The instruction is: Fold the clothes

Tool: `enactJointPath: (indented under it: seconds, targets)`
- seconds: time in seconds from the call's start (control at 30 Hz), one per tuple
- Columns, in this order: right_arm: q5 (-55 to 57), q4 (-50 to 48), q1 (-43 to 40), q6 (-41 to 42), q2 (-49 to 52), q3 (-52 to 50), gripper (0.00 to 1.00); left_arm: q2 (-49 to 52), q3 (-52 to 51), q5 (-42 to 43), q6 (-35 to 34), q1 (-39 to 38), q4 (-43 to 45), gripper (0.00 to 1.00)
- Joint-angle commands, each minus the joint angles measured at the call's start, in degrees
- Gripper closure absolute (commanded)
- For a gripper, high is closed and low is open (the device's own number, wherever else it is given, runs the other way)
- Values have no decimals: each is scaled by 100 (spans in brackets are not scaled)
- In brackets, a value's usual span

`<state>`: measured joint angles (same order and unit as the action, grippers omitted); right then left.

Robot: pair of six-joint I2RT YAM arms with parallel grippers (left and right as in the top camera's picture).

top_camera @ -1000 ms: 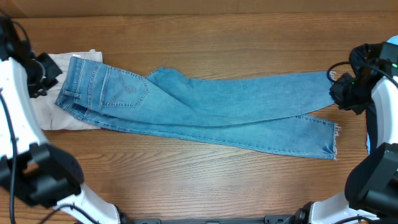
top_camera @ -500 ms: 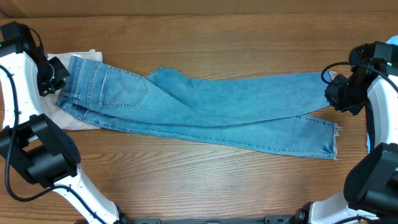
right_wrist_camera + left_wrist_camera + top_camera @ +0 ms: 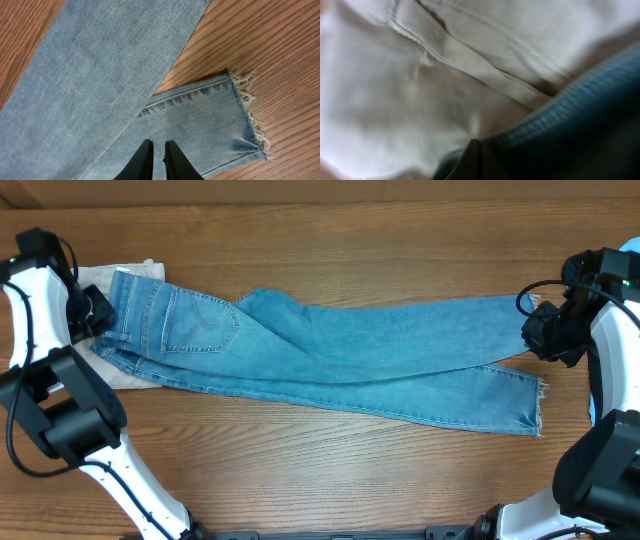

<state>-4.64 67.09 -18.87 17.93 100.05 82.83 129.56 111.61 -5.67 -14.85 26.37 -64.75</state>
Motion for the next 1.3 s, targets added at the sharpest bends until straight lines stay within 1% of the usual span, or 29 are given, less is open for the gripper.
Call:
enactJointPath:
  seconds: [0.0, 0.17, 0.37, 0.43, 0.57, 0.67, 0.77, 0.83, 0.9, 0.97, 1.07, 1.13, 1.2, 1.23, 1.27]
  targets:
    - [4, -11, 13, -39, -59, 184, 87, 326, 55, -197, -107, 267, 68, 96]
    - [4, -7, 13, -37, -59, 184, 87, 579, 55, -343, -103, 584, 173, 96]
    - [4, 11, 13, -37, -59, 184, 87, 579, 70, -387, -68, 1187, 514, 96]
    - [4, 9, 13, -33, -59, 184, 87, 579, 70, -420, 87, 1314, 636, 96]
    - [0, 13, 13, 7, -59, 181, 87, 575, 87, -439, 109, 1482, 826, 96]
    - [2, 44, 13, 7, -59, 181, 87, 573, 271, -592, 46, 1561, 798, 96]
    - [2, 52, 13, 4, -59, 184, 87, 566, 595, -564, 48, 1604, 619, 96]
    - [2, 46, 13, 4, -59, 184, 87, 564, 850, -420, 57, 1598, 402, 94]
    - [4, 28, 13, 2, -59, 184, 87, 544, 1141, -61, 127, 1545, 179, 91]
    - [4, 15, 13, 2, -59, 184, 85, 468, 1473, 295, 157, 1451, -87, 86]
    - [4, 11, 13, -2, -59, 184, 83, 223, 1939, 573, 157, 1231, -479, 84]
    - [7, 11, 13, -26, -59, 184, 79, -31, 2107, 881, 186, 999, -688, 82]
    - [4, 11, 13, -26, -59, 184, 73, -319, 2120, 1169, 356, 678, -898, 78]
    - [2, 11, 13, -20, -59, 184, 69, -448, 2120, 1274, 374, 483, -1071, 75]
    - [-4, 13, 13, -20, -59, 184, 66, -562, 2120, 1377, 376, 271, -1274, 69]
